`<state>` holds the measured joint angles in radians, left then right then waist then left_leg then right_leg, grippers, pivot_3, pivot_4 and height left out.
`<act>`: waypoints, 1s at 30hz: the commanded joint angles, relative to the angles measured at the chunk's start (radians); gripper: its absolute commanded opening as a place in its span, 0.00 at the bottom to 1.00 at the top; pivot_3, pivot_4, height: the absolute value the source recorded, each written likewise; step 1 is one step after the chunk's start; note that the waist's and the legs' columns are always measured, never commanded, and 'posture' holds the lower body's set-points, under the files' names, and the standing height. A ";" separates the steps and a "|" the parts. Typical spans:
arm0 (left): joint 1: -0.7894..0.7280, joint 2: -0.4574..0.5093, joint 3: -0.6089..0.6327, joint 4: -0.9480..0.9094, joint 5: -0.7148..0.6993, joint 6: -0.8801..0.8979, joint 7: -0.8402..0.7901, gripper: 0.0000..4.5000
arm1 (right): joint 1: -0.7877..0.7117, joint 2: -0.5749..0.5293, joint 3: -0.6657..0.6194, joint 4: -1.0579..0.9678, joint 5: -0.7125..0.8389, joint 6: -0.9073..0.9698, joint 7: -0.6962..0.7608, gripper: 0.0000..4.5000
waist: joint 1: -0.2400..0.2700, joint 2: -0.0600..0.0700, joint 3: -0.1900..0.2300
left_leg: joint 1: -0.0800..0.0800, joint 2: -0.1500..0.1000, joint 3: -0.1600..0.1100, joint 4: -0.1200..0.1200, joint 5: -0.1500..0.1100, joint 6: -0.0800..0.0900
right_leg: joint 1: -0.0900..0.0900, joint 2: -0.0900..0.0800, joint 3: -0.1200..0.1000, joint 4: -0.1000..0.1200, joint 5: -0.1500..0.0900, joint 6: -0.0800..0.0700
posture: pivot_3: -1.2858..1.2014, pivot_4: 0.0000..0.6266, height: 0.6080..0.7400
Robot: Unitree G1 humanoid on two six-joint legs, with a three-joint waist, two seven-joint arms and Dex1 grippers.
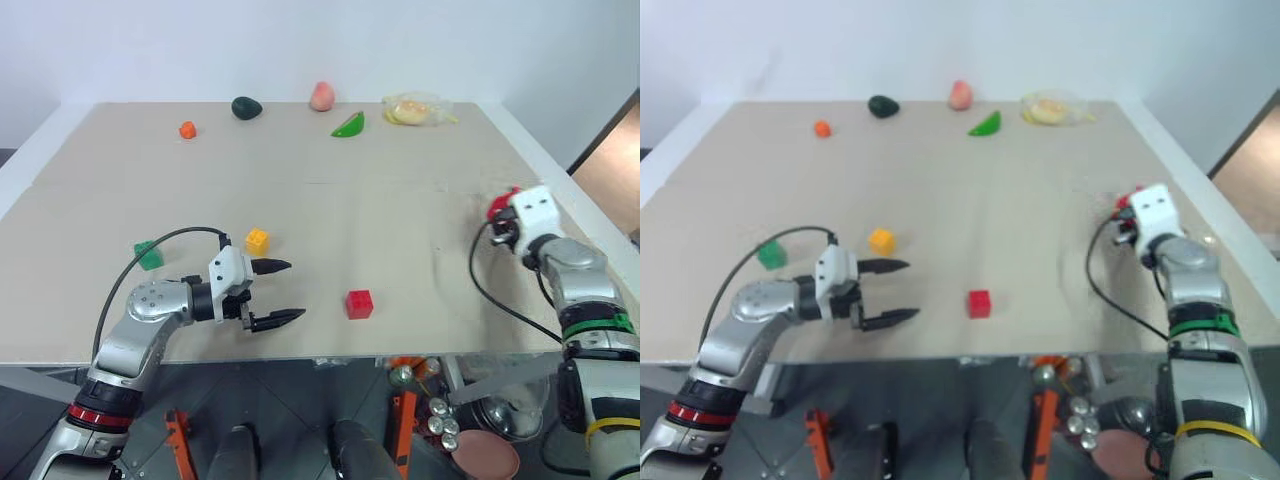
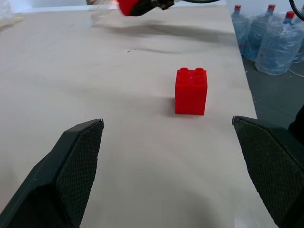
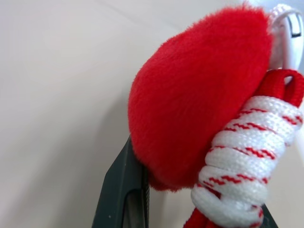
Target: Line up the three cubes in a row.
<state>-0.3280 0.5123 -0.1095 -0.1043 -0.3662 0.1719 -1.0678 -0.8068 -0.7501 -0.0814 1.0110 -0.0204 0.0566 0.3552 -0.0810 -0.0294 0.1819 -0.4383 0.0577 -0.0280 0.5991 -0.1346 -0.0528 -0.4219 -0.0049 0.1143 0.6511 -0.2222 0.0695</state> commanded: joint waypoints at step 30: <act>0.036 0.001 0.035 -0.070 -0.050 0.030 0.021 1.00 | 0.239 -0.027 -0.081 -0.827 0.457 0.289 0.590 0.99 | -0.003 0.002 0.000 | 0.000 -0.001 -0.001 0.000 -0.001 0.003 | 0.002 0.000 0.001 0.000 -0.002 0.004 | 0.52 0.24 1.00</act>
<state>-0.2916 0.5016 -0.1014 -0.1387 -0.3938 0.2046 -1.0361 -0.5773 -0.7382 -0.1695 0.2563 0.4095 0.3115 0.8649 -0.0838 -0.0277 0.1822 -0.4385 0.0563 -0.0288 0.5993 -0.1356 -0.0497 -0.4202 -0.0051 0.1158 0.6511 -0.2240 0.0730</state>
